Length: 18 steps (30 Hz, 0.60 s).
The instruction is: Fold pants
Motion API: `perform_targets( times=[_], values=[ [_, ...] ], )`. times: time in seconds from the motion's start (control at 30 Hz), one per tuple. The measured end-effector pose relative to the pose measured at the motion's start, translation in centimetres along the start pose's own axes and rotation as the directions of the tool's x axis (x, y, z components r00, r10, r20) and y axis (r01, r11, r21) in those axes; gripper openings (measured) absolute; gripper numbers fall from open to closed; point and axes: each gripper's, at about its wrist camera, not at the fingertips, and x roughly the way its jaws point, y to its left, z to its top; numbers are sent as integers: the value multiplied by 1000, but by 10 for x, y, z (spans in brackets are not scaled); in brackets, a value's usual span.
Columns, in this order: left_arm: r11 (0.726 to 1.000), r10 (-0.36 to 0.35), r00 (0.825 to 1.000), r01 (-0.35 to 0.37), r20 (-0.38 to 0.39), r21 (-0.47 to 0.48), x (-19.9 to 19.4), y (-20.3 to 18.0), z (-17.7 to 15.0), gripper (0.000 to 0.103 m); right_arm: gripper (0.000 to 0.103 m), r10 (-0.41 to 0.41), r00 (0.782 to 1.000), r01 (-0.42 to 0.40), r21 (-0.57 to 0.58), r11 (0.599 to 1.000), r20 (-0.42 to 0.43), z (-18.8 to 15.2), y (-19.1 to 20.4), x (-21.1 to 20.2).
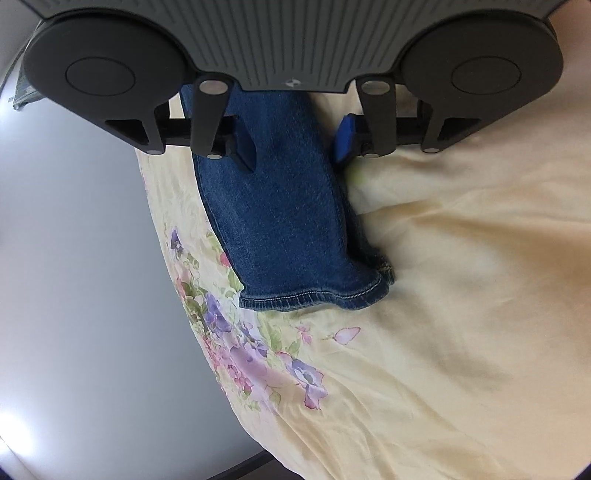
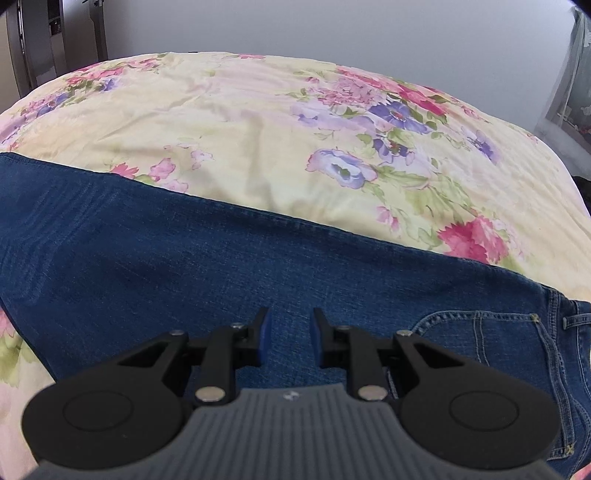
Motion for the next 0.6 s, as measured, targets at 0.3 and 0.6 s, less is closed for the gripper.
perform_targets(
  times=[0.3, 0.6],
  values=[
    [964, 122, 986, -144, 111, 222, 19, -28, 3, 14, 6, 133, 991, -133, -17, 991, 4, 35, 50, 25],
    [945, 155, 978, -188, 139, 268, 22, -37, 2, 9, 0, 241, 970, -241, 10, 970, 40, 82, 118, 67]
  ],
)
